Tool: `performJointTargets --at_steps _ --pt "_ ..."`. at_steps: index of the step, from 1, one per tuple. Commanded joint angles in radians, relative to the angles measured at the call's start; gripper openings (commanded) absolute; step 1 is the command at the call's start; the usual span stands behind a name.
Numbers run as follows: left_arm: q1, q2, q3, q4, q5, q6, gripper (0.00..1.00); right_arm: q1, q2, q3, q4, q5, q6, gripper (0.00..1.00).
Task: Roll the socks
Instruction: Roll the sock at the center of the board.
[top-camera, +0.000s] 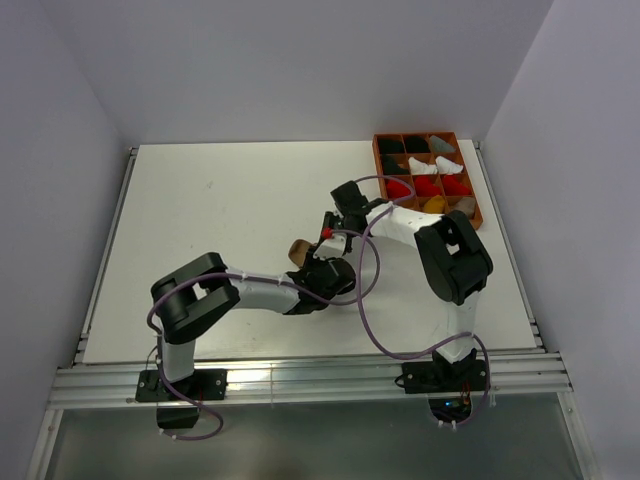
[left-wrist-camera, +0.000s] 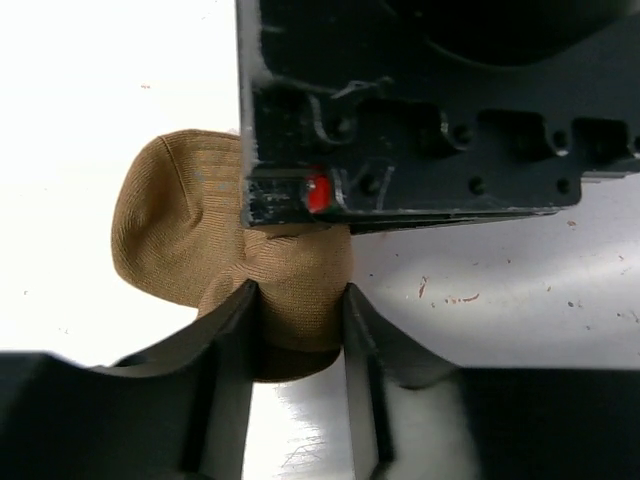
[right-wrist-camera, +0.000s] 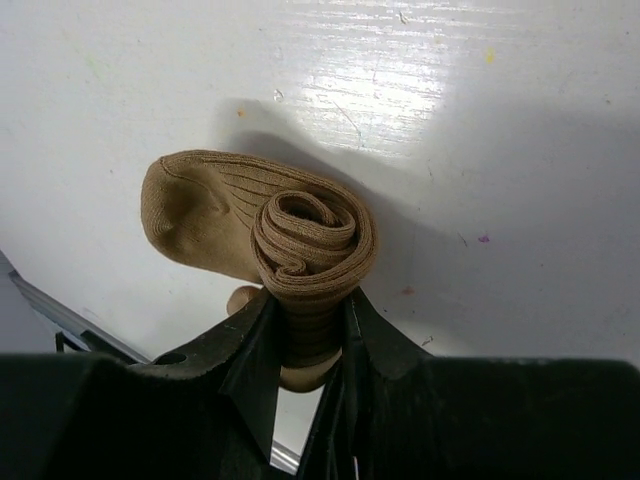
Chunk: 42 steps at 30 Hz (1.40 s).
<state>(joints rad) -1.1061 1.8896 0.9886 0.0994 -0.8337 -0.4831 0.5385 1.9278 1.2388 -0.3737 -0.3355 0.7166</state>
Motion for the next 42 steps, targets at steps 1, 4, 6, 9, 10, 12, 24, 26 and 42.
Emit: performJointTargets --at_steps 1,4,6,9,10,12,24,26,42 --pt "0.049 0.049 0.004 -0.079 0.139 -0.066 0.36 0.008 0.034 -0.053 -0.004 -0.077 0.017 0.16" --pt "0.064 0.036 -0.014 -0.078 0.197 -0.071 0.33 -0.008 -0.003 -0.110 0.105 -0.120 0.050 0.29" --pt "0.078 0.025 -0.024 -0.081 0.272 -0.078 0.32 -0.023 -0.036 -0.153 0.191 -0.137 0.073 0.38" --pt "0.115 0.002 -0.037 -0.093 0.395 -0.078 0.32 -0.047 -0.091 -0.222 0.320 -0.155 0.118 0.51" --pt "0.136 -0.013 -0.044 -0.096 0.424 -0.078 0.32 -0.055 -0.102 -0.239 0.356 -0.161 0.132 0.55" --pt "0.158 -0.032 -0.050 -0.096 0.519 -0.072 0.32 -0.072 -0.138 -0.298 0.462 -0.169 0.175 0.57" --pt "0.388 -0.086 -0.028 -0.188 0.965 -0.071 0.32 -0.130 -0.182 -0.578 0.950 -0.160 0.300 0.58" --pt "0.411 -0.075 -0.021 -0.188 1.036 -0.072 0.32 -0.132 -0.173 -0.613 1.034 -0.155 0.314 0.58" --pt "0.551 -0.014 -0.039 -0.049 1.389 -0.164 0.34 -0.112 -0.006 -0.627 1.236 -0.184 0.313 0.59"
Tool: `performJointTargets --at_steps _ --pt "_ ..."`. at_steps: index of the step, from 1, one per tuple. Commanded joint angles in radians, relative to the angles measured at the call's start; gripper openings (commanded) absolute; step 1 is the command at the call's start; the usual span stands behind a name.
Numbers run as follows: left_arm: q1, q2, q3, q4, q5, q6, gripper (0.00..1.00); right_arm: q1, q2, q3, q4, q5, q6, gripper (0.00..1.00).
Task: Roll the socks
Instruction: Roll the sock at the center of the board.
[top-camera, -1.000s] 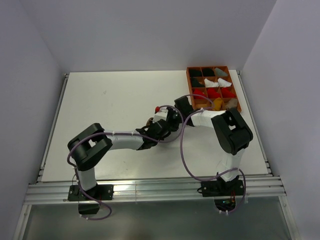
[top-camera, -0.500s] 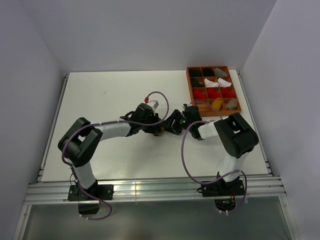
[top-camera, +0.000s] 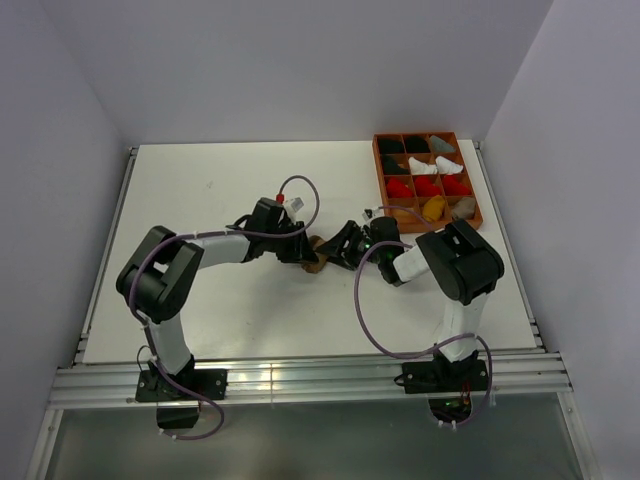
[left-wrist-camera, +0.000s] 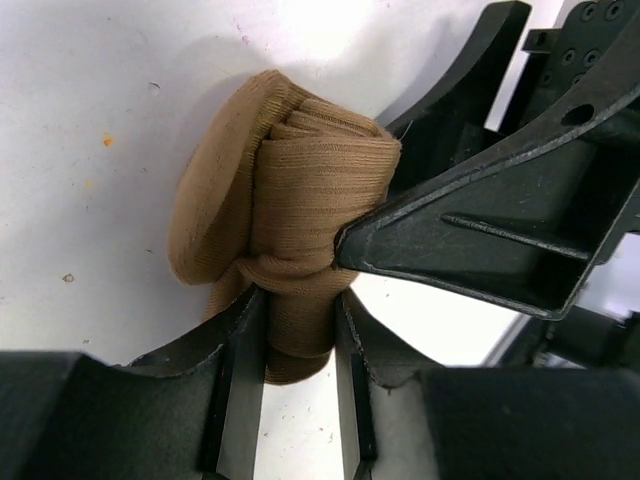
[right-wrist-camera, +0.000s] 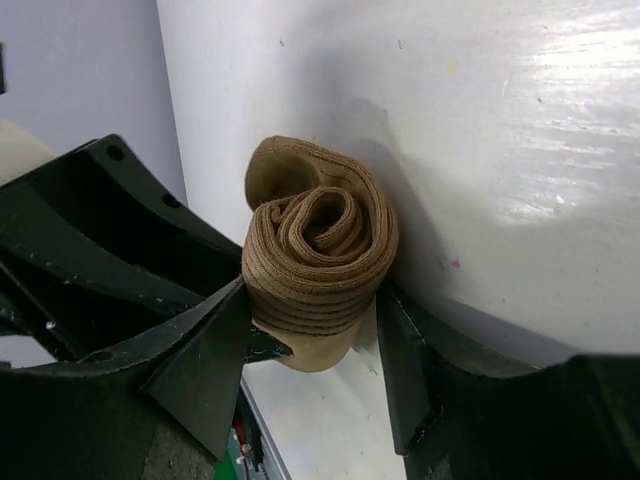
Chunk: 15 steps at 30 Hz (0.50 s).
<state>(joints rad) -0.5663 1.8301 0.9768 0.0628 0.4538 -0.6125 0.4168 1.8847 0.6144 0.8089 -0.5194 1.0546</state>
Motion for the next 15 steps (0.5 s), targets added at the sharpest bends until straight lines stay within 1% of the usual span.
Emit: performJointTargets --at_steps 1,2,3,5,6,7,9,10,13,15 --pt "0.013 0.052 -0.027 -0.008 0.109 -0.038 0.34 0.011 0.042 -0.002 0.062 -0.005 -0.028 0.59" --pt "0.013 0.055 -0.027 -0.003 0.114 -0.041 0.34 0.016 0.044 -0.001 0.070 -0.008 -0.031 0.59" --pt "0.014 0.063 -0.026 0.002 0.118 -0.043 0.35 0.017 0.044 -0.001 0.075 -0.017 -0.033 0.56" --pt "0.013 0.063 -0.029 0.008 0.120 -0.044 0.39 0.019 0.042 0.005 0.059 -0.022 -0.044 0.48" --pt "0.014 0.052 -0.038 0.012 0.117 -0.046 0.41 0.017 0.033 0.007 0.050 -0.021 -0.056 0.37" --pt "0.013 0.043 -0.044 0.011 0.087 -0.047 0.45 0.017 0.028 0.011 0.015 -0.019 -0.062 0.31" --pt "0.013 0.009 -0.055 -0.007 0.042 -0.033 0.49 0.017 0.002 0.019 -0.043 -0.008 -0.086 0.22" --pt "0.013 -0.003 -0.061 -0.026 -0.004 -0.032 0.50 0.017 -0.007 0.030 -0.109 0.002 -0.097 0.20" --pt "0.011 -0.069 -0.092 -0.046 -0.075 -0.027 0.54 0.019 -0.041 0.070 -0.229 0.015 -0.136 0.14" --pt "-0.001 -0.129 -0.116 -0.060 -0.170 -0.027 0.56 0.023 -0.065 0.108 -0.351 0.041 -0.162 0.11"
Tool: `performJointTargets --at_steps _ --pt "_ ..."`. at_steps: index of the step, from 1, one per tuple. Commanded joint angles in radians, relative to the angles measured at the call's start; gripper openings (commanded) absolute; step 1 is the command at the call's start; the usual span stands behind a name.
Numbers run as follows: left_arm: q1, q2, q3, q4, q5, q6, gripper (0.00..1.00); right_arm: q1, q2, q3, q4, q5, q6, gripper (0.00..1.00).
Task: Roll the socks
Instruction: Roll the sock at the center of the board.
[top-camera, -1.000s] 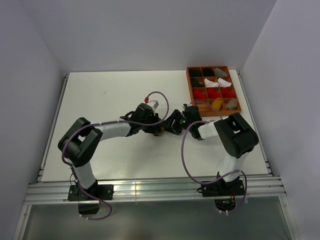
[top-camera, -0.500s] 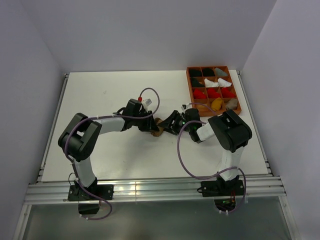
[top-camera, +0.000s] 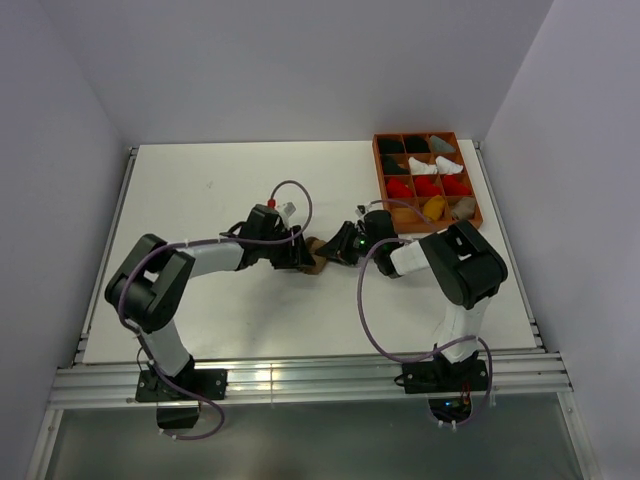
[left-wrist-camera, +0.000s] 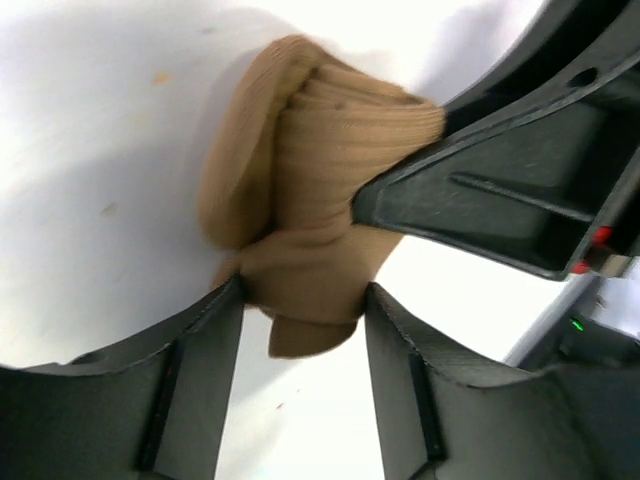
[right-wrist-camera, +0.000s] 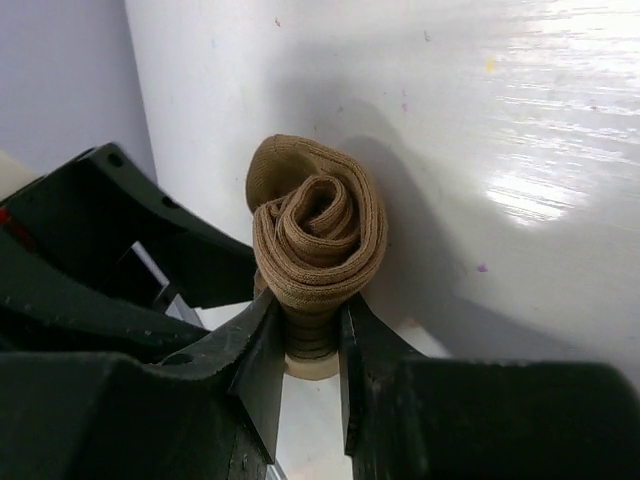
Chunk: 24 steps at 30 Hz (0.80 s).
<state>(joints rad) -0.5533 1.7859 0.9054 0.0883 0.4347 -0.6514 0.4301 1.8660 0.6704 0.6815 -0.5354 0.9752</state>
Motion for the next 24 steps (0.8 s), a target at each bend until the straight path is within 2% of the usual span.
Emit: performJointTargets --at_steps 1,5,6,12,18,21,24 --pt "-0.022 -0.106 -0.051 -0.085 -0.195 0.013 0.57 0.012 -0.053 0.066 -0.267 0.066 -0.090 0.10" --pt "-0.095 -0.215 -0.080 -0.144 -0.430 0.013 0.58 0.022 -0.071 0.155 -0.520 0.103 -0.128 0.08" --pt "-0.146 -0.256 -0.094 -0.137 -0.561 0.019 0.59 0.025 -0.070 0.175 -0.560 0.116 -0.142 0.08" --pt "-0.370 -0.301 -0.099 -0.058 -0.942 0.082 0.59 0.055 -0.044 0.310 -0.799 0.155 -0.159 0.09" --pt "-0.522 -0.197 -0.039 0.030 -1.122 0.199 0.61 0.068 -0.018 0.394 -0.901 0.161 -0.156 0.09" --pt "-0.539 -0.119 0.009 0.024 -1.185 0.207 0.62 0.070 -0.013 0.408 -0.916 0.155 -0.158 0.11" --pt "-0.540 -0.068 0.016 0.065 -1.182 0.223 0.62 0.071 -0.008 0.411 -0.924 0.150 -0.158 0.11"
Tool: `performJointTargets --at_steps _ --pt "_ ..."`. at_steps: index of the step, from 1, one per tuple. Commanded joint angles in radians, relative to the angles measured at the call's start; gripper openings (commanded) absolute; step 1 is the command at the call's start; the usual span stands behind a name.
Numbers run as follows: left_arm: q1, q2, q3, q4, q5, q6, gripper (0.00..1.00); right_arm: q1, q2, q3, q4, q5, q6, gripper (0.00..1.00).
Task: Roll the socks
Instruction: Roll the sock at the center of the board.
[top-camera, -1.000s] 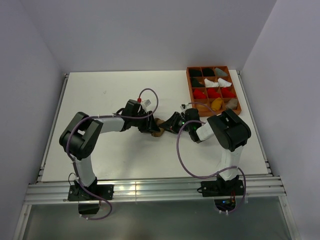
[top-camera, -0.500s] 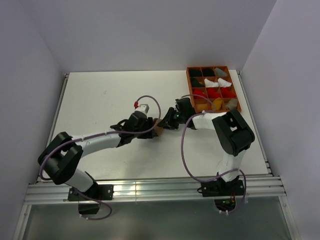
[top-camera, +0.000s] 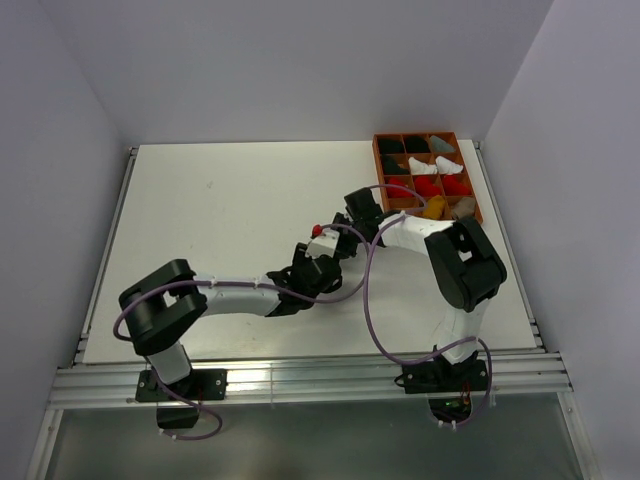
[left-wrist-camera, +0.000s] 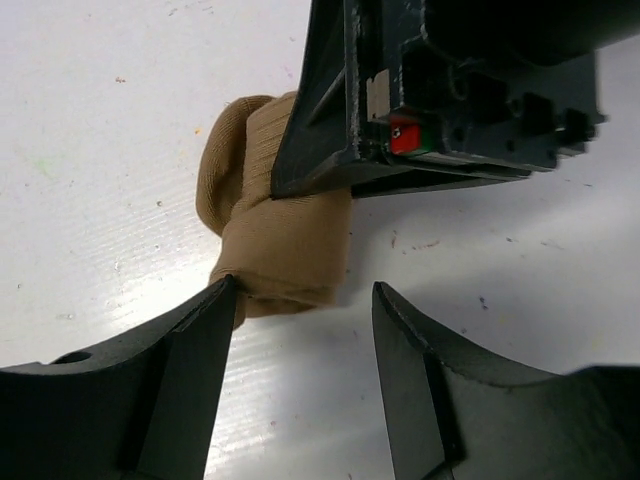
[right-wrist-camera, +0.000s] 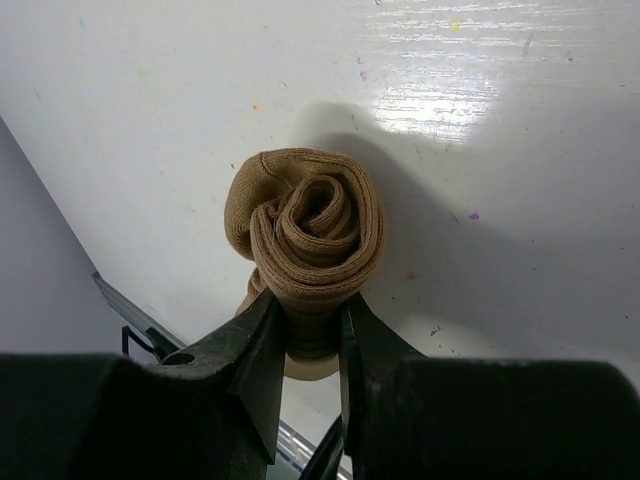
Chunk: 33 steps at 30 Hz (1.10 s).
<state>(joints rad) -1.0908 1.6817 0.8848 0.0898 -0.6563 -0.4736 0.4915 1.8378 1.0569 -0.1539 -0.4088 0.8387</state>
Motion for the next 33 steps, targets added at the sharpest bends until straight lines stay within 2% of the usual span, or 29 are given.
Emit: performJointTargets --at_steps 1,9,15,19,21,26,33 --pt "-0.004 0.047 0.040 0.071 -0.089 0.047 0.62 0.010 0.021 0.025 -0.088 0.021 -0.021 0.12" --pt "-0.003 0.182 0.114 -0.008 -0.187 0.007 0.58 0.016 0.035 0.028 -0.088 -0.014 -0.021 0.15" --pt "0.006 0.233 0.143 -0.059 -0.171 -0.034 0.45 0.018 0.032 0.014 -0.076 -0.039 -0.024 0.21" --pt "0.031 0.205 0.125 -0.067 -0.088 -0.054 0.39 0.016 0.028 -0.001 -0.049 -0.065 -0.023 0.31" --pt "0.052 0.181 0.117 -0.085 -0.008 -0.066 0.37 0.013 0.020 -0.021 0.000 -0.094 -0.013 0.41" --pt "0.121 0.121 0.098 -0.149 0.203 -0.108 0.37 0.007 -0.031 -0.095 0.196 -0.117 0.026 0.56" --pt "0.238 0.055 0.079 -0.194 0.472 -0.157 0.37 -0.019 -0.077 -0.239 0.451 -0.085 0.099 0.61"
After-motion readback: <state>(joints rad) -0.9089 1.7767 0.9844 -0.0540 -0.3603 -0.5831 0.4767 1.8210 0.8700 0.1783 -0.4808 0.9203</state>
